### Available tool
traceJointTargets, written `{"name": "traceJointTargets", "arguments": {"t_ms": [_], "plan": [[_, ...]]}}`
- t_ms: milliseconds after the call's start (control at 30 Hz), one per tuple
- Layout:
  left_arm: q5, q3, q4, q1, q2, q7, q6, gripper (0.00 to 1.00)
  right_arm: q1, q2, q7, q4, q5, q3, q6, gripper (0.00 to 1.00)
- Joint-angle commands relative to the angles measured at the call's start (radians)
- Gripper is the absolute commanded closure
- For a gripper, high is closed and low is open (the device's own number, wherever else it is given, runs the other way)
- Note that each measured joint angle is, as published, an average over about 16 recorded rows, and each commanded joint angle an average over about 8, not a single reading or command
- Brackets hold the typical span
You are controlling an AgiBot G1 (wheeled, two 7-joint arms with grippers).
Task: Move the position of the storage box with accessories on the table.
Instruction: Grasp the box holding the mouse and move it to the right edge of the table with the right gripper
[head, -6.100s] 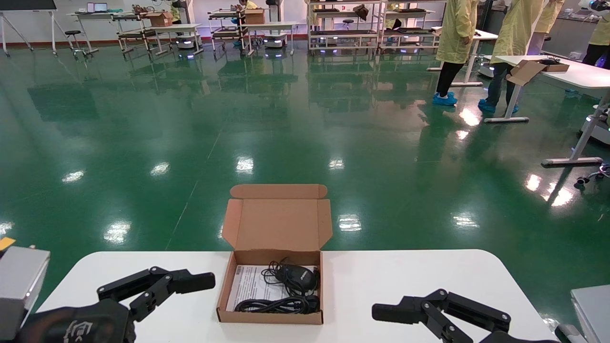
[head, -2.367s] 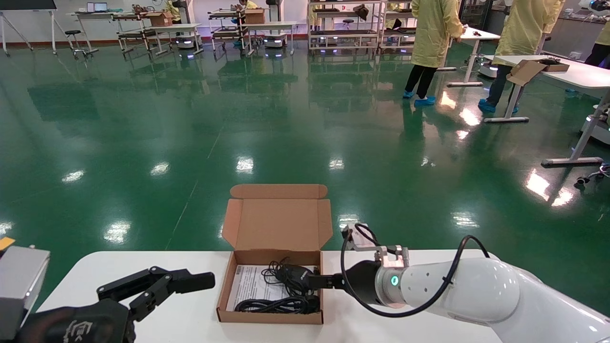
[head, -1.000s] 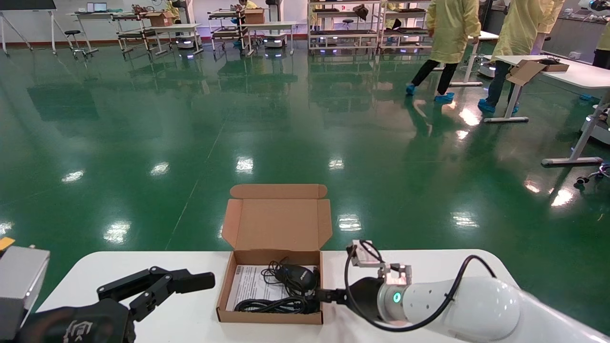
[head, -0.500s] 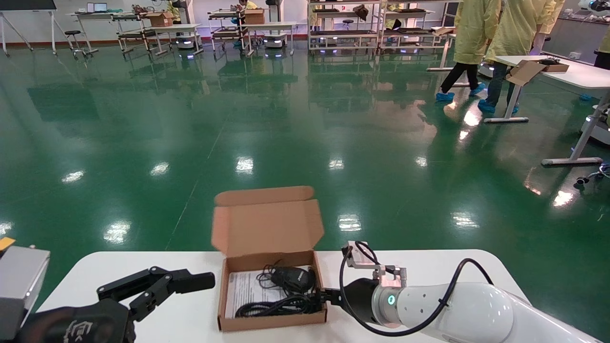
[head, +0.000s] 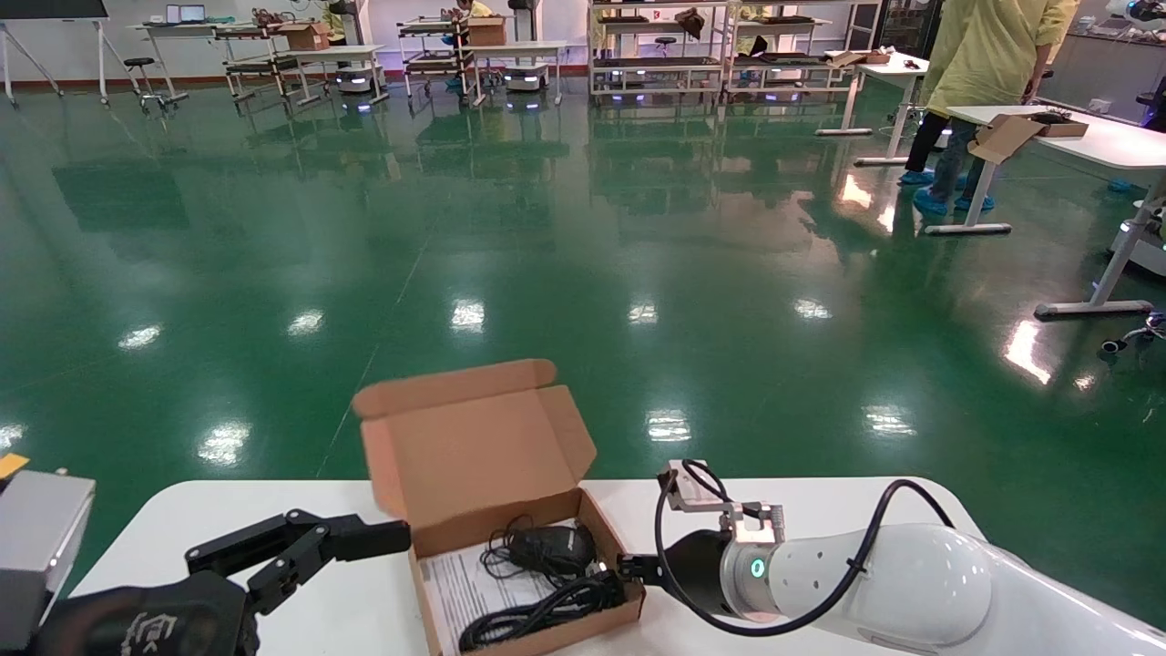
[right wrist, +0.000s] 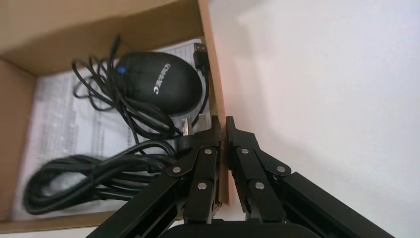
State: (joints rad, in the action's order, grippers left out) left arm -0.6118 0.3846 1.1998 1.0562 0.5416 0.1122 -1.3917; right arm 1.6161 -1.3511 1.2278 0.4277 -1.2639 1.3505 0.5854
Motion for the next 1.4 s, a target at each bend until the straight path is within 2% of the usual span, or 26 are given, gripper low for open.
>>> {"name": "traceJointTargets", "arguments": {"t_ms": [33, 300, 667, 1000, 1400], "plan": [[0.000, 0.000, 0.000, 0.000, 0.000, 0.000, 0.000, 0.00, 0.004, 0.002, -0.016, -0.002, 0.006, -0.001, 0.001, 1.00], [0.000, 0.000, 0.000, 0.000, 0.000, 0.000, 0.000, 0.00, 0.074, 0.039, -0.123, -0.043, 0.070, -0.056, 0.056, 1.00], [0.000, 0.000, 0.000, 0.000, 0.000, 0.000, 0.000, 0.00, 0.223, 0.155, -0.262, -0.125, 0.102, -0.106, 0.127, 1.00], [0.000, 0.000, 0.000, 0.000, 0.000, 0.000, 0.000, 0.00, 0.282, 0.212, -0.366, -0.223, 0.110, -0.129, 0.094, 1.00], [0.000, 0.000, 0.000, 0.000, 0.000, 0.000, 0.000, 0.00, 0.274, 0.267, -0.475, -0.307, 0.146, -0.163, 0.054, 1.00]]}}
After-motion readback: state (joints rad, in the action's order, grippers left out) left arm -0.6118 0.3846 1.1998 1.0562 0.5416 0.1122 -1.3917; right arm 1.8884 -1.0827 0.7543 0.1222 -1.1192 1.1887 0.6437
